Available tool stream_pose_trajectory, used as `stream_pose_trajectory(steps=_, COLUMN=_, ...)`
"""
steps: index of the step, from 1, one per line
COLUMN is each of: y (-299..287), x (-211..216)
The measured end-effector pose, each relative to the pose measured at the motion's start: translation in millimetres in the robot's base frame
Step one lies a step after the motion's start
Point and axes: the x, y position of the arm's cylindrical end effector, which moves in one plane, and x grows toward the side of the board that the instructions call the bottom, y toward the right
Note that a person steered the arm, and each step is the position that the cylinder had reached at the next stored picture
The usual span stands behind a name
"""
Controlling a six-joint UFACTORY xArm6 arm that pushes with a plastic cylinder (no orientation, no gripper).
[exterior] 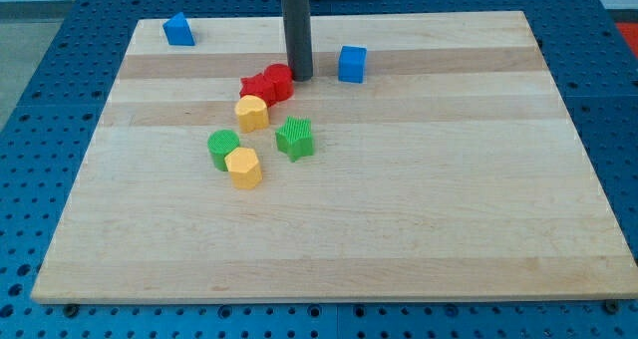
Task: Slide blue cube a bit up and left
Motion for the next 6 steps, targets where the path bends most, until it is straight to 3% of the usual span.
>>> stream_pose_trajectory(steps=2, y=49.5, x=21.1)
stream_pose_trajectory(steps=4, y=103.3, x=-10.3)
stream_pose_trajectory(steps=6, y=94.6, x=-40.4)
